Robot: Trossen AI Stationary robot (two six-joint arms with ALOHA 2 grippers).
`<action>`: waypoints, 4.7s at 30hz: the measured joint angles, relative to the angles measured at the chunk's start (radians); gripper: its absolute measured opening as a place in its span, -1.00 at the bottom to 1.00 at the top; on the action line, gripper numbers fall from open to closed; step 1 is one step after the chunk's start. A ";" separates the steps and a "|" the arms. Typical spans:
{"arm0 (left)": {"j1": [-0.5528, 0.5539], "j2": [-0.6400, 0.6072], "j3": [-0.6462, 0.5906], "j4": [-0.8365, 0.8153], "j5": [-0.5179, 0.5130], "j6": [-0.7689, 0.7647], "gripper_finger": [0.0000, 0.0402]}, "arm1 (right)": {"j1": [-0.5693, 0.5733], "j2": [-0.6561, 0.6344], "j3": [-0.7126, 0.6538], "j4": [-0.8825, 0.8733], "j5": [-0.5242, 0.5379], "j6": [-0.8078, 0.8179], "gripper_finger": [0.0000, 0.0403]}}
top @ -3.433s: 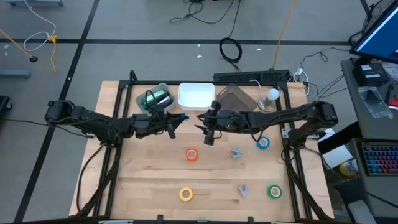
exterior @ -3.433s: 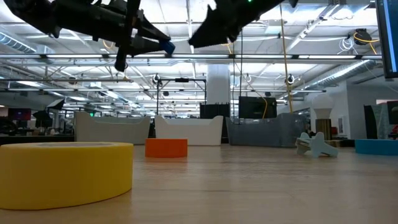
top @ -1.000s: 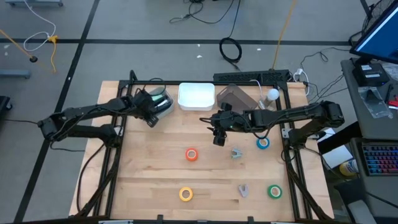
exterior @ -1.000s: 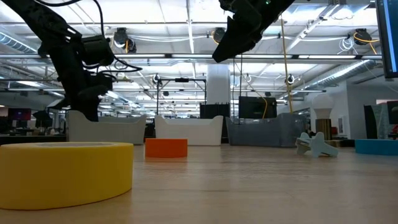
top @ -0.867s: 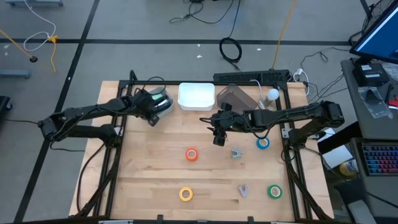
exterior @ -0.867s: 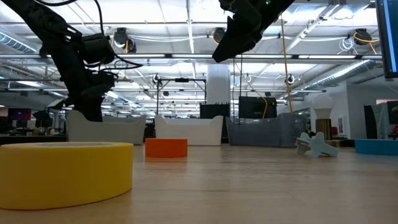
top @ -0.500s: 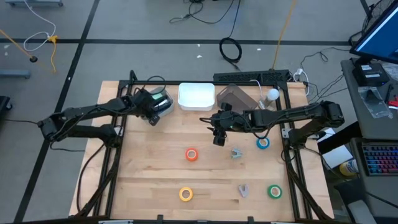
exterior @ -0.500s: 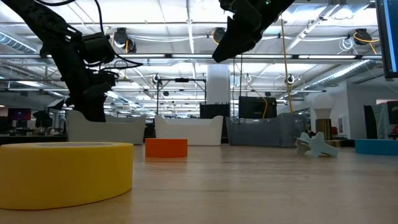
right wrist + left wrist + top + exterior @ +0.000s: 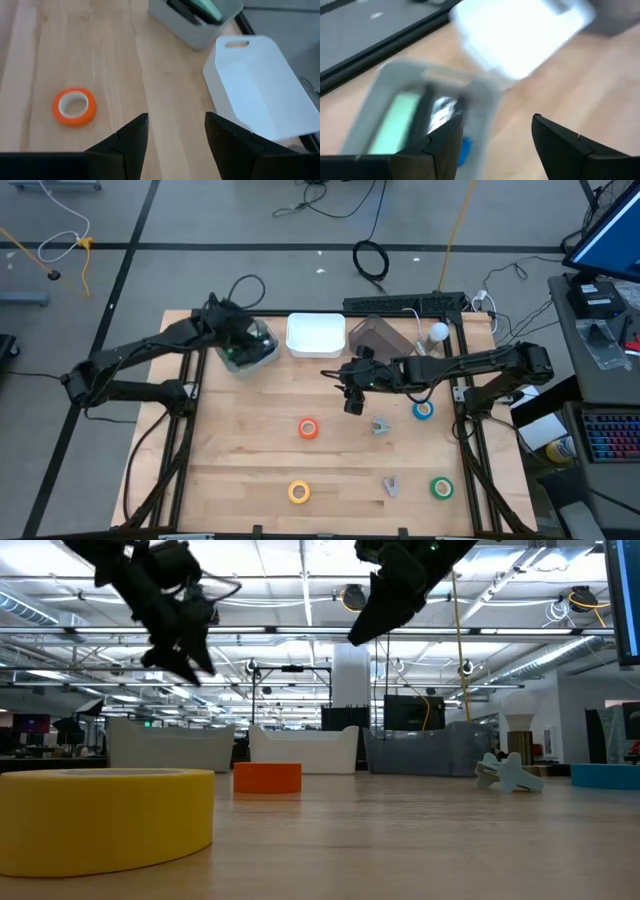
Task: Pick and place Stapler, Stapler remover, tape
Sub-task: Put the blue tape into the white bin
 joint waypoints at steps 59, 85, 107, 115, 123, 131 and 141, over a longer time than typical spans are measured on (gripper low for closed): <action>-0.524 0.001 0.076 0.448 0.058 -0.026 0.18 | 0.150 -0.349 -0.407 -0.751 -0.324 0.478 -0.25; -0.524 0.001 0.076 0.449 0.041 -0.030 0.18 | 0.089 -0.259 -0.618 -0.521 -0.313 0.435 -0.30; -0.524 0.001 0.076 0.449 0.041 -0.042 0.18 | 0.090 -0.425 -0.622 -0.260 -0.650 0.713 -0.83; -0.524 0.001 0.076 0.448 0.019 -0.033 0.18 | 0.088 -0.549 -0.622 0.229 -0.598 0.820 -0.83; -0.524 0.029 0.076 0.447 -0.016 -0.012 0.18 | 0.039 -0.560 -0.622 0.617 -0.572 0.812 -0.83; -0.537 0.131 0.076 0.601 0.023 -0.015 0.18 | -0.022 -0.525 -0.622 0.916 -0.576 0.809 -0.83; -0.537 0.285 0.076 0.948 0.123 -0.088 0.18 | -0.028 -0.445 -0.621 1.146 -0.610 0.828 -0.83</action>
